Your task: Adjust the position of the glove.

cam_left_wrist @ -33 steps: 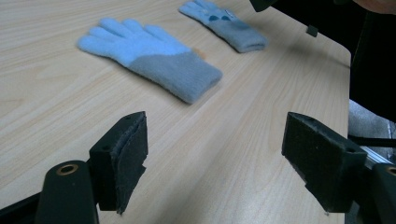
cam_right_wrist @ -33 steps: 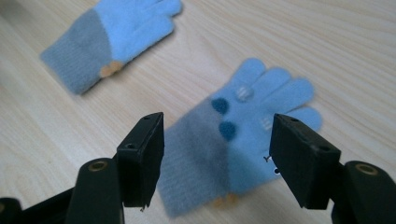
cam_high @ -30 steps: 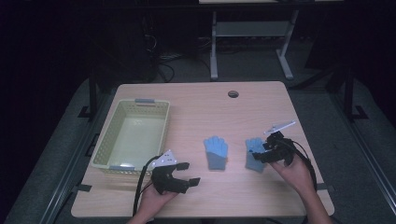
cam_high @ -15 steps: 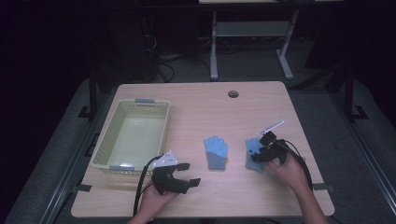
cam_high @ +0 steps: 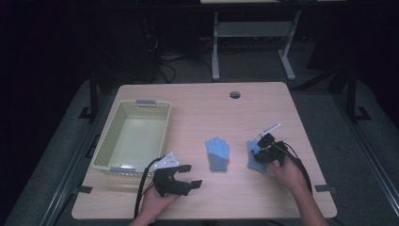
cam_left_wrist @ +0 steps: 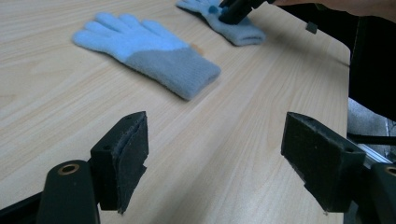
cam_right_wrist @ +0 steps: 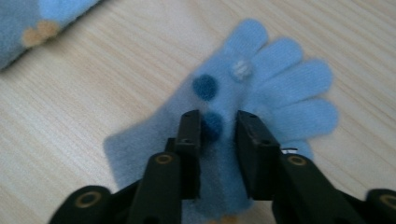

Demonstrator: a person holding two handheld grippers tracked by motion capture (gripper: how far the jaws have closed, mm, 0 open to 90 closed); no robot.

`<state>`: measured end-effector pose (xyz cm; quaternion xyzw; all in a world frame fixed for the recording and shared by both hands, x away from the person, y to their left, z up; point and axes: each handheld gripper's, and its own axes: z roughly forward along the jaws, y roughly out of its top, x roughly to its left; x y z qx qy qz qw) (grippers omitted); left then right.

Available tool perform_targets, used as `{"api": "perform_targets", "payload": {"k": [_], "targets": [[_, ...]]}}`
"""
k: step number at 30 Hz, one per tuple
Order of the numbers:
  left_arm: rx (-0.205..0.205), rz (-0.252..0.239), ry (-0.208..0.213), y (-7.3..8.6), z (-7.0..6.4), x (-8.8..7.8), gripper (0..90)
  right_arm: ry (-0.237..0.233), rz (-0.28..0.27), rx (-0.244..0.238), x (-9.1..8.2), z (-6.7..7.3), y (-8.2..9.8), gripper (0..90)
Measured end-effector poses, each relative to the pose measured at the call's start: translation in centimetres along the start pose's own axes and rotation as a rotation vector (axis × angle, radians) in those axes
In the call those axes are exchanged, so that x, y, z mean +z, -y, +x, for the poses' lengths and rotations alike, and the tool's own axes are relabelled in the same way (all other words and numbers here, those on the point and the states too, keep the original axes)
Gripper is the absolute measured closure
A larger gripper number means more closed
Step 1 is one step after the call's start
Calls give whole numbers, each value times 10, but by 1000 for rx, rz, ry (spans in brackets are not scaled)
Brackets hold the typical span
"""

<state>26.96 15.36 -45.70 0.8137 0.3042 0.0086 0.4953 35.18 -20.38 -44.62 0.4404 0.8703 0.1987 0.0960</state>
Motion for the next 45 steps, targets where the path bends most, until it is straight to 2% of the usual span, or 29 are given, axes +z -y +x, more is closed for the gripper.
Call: {"api": "perform_targets", "payload": {"k": [7, 9, 12, 16, 20, 22, 23, 28, 31, 35, 41, 45], "targets": [[-6, -8, -1, 0, 1, -1, 227, -9, -9, 25, -3, -5, 1, 821], [-6, -8, -1, 0, 1, -2, 228, -34, -42, 51, -9, -7, 1, 824], [-8, -7, -1, 0, 2, -2, 228, -48, -64, 49, -15, -6, -1, 824], [-7, -9, -1, -1, 1, -2, 228, -59, -95, 20, -30, 3, -10, 825], [-6, -4, -1, -1, 0, -2, 228, -70, -119, -36, -40, 16, -26, 824], [-5, -3, 0, -1, 0, -2, 228, -75, -121, -44, -41, 20, -29, 825], [-4, -4, -1, -1, 0, -2, 228, -84, -121, -70, -42, 26, -36, 824], [-4, -9, -1, -1, 1, -4, 228, -119, -133, -94, -41, 38, -49, 823], [-6, -15, -2, -1, 2, -5, 228, -141, -131, -132, -36, 51, -63, 823], [-2, -15, 1, -2, 2, -6, 228, -154, -119, -160, -30, 59, -71, 819], [0, -12, 7, -1, -1, -5, 228, -198, -101, -175, -16, 69, -81, 817], [0, -10, 5, -1, -1, -5, 228, -209, -80, -190, -9, 75, -88, 815]]}}
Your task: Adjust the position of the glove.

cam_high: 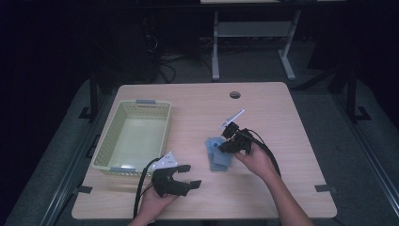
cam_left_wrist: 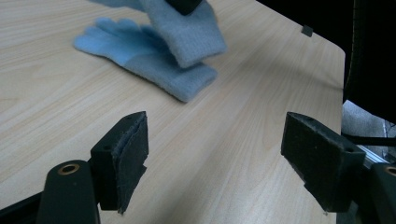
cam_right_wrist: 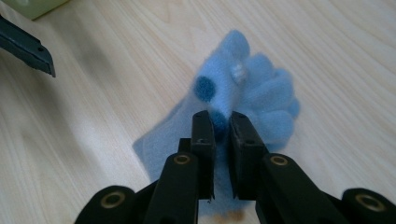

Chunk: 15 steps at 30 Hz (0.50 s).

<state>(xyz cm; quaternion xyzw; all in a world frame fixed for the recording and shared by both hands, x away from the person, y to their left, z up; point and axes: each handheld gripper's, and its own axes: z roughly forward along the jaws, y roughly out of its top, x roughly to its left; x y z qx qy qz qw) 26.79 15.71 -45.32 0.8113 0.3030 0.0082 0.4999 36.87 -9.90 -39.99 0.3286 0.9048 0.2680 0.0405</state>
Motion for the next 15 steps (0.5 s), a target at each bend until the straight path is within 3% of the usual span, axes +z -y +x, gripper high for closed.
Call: {"api": "perform_targets", "payload": {"k": [15], "targets": [[1, -3, -3, 0, 2, -2, 228, -10, 67, -67, 20, 7, -8, 796]]}}
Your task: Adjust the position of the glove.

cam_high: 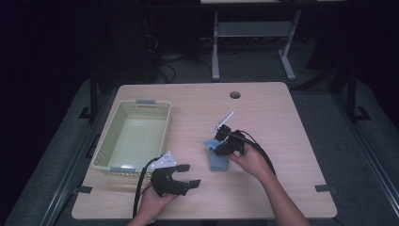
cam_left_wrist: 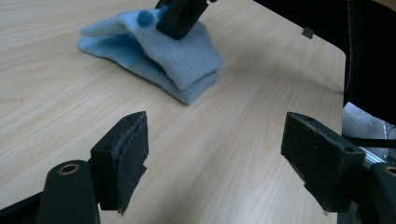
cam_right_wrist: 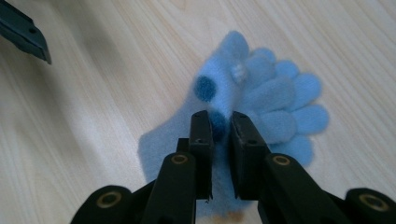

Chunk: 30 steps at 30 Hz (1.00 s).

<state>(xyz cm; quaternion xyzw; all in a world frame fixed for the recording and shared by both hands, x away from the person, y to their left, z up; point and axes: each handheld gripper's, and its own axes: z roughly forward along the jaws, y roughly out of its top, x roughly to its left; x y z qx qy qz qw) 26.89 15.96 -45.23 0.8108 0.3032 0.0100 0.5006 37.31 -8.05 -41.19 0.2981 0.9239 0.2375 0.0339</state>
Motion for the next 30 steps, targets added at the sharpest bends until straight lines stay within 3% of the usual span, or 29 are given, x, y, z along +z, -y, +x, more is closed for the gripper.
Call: {"api": "perform_targets", "payload": {"k": [5, 9, 12, 14, 16, 19, 22, 25, 27, 28, 30], "targets": [[-3, -5, -1, 0, 0, -1, 228, 8, 13, 5, 5, -1, 1, 751], [-1, -7, -2, 0, 0, -2, 228, 22, 26, 11, 11, -2, 4, 646], [-2, -8, -2, 0, 0, -2, 228, 24, 11, 13, 9, -1, 3, 633], [-2, -7, -3, 0, 1, -2, 228, 27, -14, 15, 6, 0, 2, 647], [-2, -5, -3, 0, 1, -1, 228, 22, -25, 18, 3, 1, 2, 718], [2, 0, -7, 0, 0, 0, 237, 4, -4, 38, 10, 0, 5, 790], [12, 5, -11, 0, 0, 0, 244, -2, 11, 53, 16, -1, 9, 781], [0, 4, -13, 1, -1, 2, 252, -12, -26, 85, 14, -3, 13, 734], [-23, 8, -9, 1, 0, 4, 276, -37, -108, 131, 2, -6, 19, 686], [-23, 8, -9, 1, 0, 4, 282, -37, -108, 131, 2, -6, 19, 686], [-36, 21, -16, 0, 1, 6, 288, -34, -147, 176, -9, -8, 29, 615]]}}
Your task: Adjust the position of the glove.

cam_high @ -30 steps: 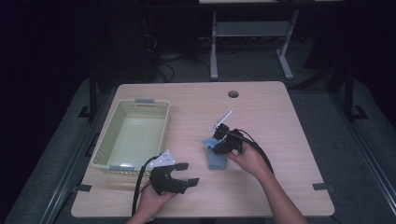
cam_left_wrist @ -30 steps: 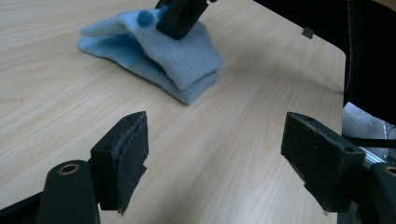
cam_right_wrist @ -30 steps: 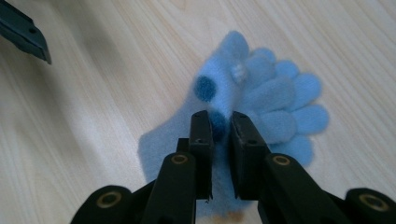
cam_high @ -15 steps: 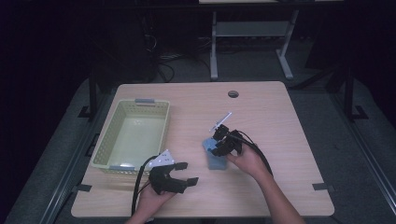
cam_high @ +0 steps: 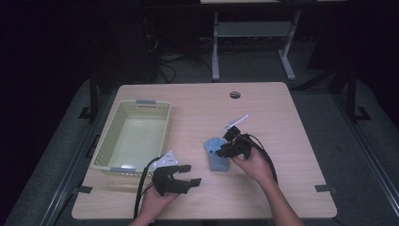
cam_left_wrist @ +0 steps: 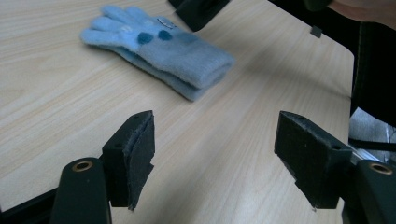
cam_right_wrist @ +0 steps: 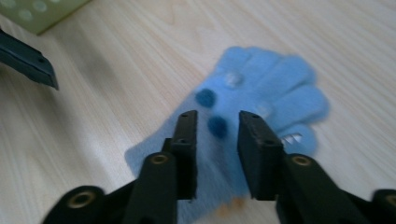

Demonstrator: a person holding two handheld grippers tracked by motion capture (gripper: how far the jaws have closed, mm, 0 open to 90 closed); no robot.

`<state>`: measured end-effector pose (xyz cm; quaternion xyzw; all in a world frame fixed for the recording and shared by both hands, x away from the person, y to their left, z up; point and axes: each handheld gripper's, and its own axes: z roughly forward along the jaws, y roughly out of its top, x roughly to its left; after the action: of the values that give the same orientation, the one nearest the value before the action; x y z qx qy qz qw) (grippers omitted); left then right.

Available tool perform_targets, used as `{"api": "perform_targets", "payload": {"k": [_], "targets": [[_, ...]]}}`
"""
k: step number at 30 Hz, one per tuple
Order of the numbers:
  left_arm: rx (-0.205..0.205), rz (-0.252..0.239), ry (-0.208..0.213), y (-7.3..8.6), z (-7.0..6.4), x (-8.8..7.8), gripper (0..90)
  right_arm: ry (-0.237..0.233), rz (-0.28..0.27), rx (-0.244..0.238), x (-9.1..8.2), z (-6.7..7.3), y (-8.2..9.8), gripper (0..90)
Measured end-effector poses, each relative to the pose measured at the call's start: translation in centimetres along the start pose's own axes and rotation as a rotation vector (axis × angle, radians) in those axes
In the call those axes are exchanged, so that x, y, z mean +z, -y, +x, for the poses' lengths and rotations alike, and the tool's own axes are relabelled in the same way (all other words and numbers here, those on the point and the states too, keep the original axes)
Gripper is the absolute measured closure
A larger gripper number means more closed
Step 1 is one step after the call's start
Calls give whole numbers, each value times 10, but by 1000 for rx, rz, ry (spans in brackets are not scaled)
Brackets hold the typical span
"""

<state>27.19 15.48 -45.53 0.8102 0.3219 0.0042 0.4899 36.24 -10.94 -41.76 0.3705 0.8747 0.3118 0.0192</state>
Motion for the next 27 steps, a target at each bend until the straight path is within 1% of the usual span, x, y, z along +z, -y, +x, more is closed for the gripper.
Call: {"api": "perform_targets", "payload": {"k": [1, 3, 4, 5, 7, 9, 10, 11, 12, 13, 14, 16, 17, 18, 20, 21, 22, 24, 26, 27], "targets": [[-7, 3, 4, -1, 0, 1, 288, 0, 0, 0, 0, 0, 0, 615], [-21, 4, 2, -4, 1, 3, 299, -14, -28, 47, -8, -4, 6, 577], [-39, 4, 4, -6, 1, 4, 302, -18, -48, 56, -10, -5, 9, 566], [-53, -1, 8, -8, 2, 5, 307, -28, -62, 83, -14, -6, 14, 548], [-85, 0, 6, -12, 4, 7, 314, -21, -73, 124, -17, -7, 21, 506], [-113, -8, -4, -16, 6, 12, 322, -24, -87, 152, -18, -9, 28, 487], [-141, -13, -3, -18, 7, 14, 325, -27, -96, 172, -18, -10, 31, 473], [-167, -14, 2, -20, 10, 17, 327, -37, -103, 202, -16, -13, 35, 460], [-192, -22, 6, -21, 11, 19, 327, -37, -103, 202, -16, -13, 35, 460], [-233, -31, 13, -23, 13, 23, 328, -52, -127, 233, -15, -16, 39, 458], [-259, -32, 19, -25, 15, 25, 328, -52, -127, 233, -15, -16, 39, 458], [-297, -31, 9, -28, 18, 32, 327, -63, -142, 263, -14, -18, 43, 450], [-322, -30, 7, -30, 20, 35, 327, -76, -153, 291, -12, -20, 45, 445], [-349, -26, 11, -31, 22, 38, 327, -76, -153, 291, -12, -20, 45, 445], [-404, -22, 21, -34, 26, 43, 326, -90, -148, 310, -9, -21, 47, 442], [-421, -17, 18, -35, 28, 45, 327, -98, -164, 316, -8, -21, 49, 448], [-431, -15, 15, -36, 29, 47, 327, -108, -168, 324, -6, -22, 50, 449], [-454, -9, -4, -39, 30, 51, 327, -112, -171, 349, -4, -23, 53, 456], [-491, -4, 6, -40, 32, 56, 326, -121, -172, 371, -2, -24, 56, 458], [-533, 13, 13, -41, 34, 61, 326, -116, -168, 392, -1, -26, 56, 463]]}}
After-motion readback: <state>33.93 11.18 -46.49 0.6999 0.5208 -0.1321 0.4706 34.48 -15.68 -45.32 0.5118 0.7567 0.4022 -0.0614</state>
